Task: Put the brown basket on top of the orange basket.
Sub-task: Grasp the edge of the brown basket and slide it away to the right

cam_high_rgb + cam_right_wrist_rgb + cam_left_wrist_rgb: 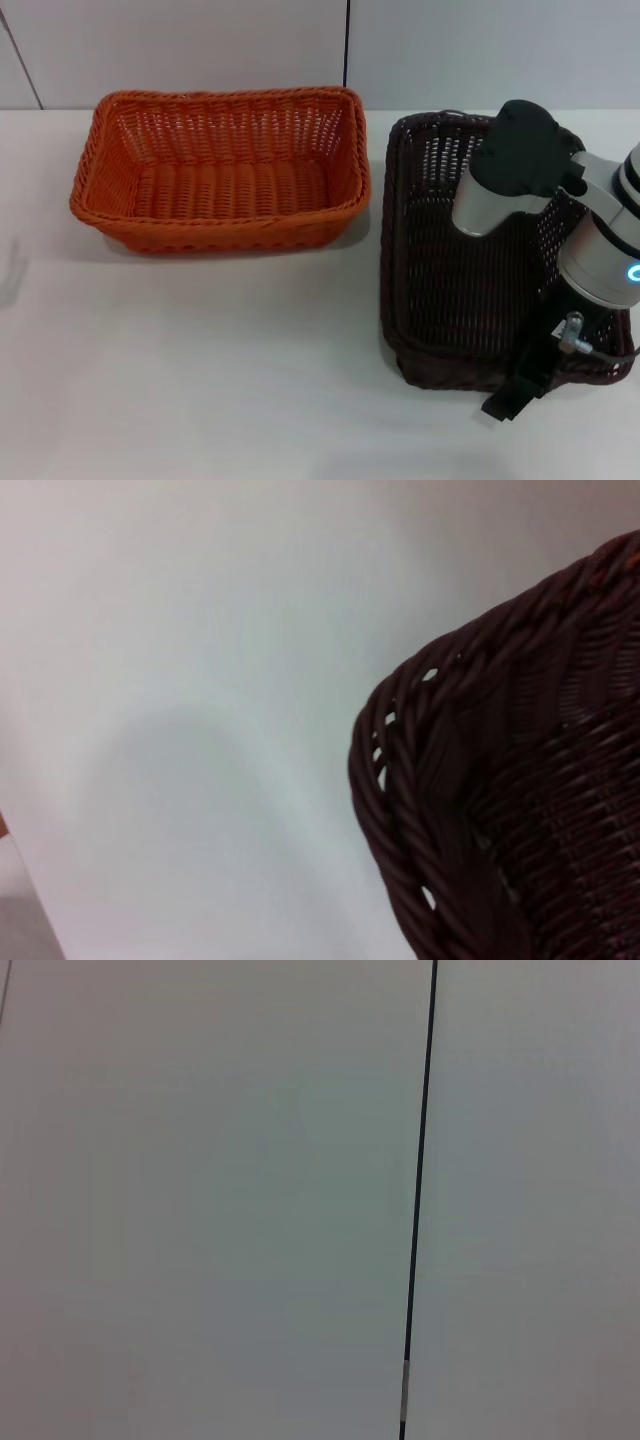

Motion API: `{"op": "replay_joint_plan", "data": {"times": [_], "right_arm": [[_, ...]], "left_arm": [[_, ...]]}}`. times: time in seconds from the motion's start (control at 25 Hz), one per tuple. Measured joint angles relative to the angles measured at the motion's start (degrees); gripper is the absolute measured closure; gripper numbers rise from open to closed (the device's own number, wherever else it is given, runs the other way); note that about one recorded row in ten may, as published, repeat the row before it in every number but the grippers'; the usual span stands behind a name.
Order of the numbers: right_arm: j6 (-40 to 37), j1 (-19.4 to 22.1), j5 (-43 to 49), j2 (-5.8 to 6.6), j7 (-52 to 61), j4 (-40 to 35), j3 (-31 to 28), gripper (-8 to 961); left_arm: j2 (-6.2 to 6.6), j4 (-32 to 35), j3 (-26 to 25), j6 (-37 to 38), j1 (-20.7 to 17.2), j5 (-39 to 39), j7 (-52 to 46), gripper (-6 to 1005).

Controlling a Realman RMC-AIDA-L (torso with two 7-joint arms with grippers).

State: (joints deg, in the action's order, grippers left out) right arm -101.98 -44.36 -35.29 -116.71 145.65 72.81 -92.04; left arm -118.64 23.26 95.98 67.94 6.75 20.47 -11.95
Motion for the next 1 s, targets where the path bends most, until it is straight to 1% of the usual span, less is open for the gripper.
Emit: {"op": "replay_joint_plan", "data": {"times": [0.04, 0.52, 0.84, 1.0], "right_arm": [[0.3, 0.1, 0.2, -0.01, -0.6, 0.3, 0.1, 257], [1.0, 0.4, 0.2, -0.03, -1.0, 1.0, 0.0, 495], [0.0, 1.0, 0.1, -0.01, -1.0, 2.7, -0.1, 697], [-0.6, 1.2, 0.3, 0.0, -0.8, 3.7, -0.2, 713]], "left_arm": [[0.02, 0.0, 0.0, 0.0, 0.0, 0.0, 0.0, 160], [0.08, 0.0, 0.0, 0.0, 0.3, 0.0, 0.0, 160], [0.0, 0.0, 0.0, 0.2, 0.2, 0.0, 0.0, 160], [-0.01, -0.1, 0.1, 0.4, 0.3, 0.0, 0.0, 161]]}}
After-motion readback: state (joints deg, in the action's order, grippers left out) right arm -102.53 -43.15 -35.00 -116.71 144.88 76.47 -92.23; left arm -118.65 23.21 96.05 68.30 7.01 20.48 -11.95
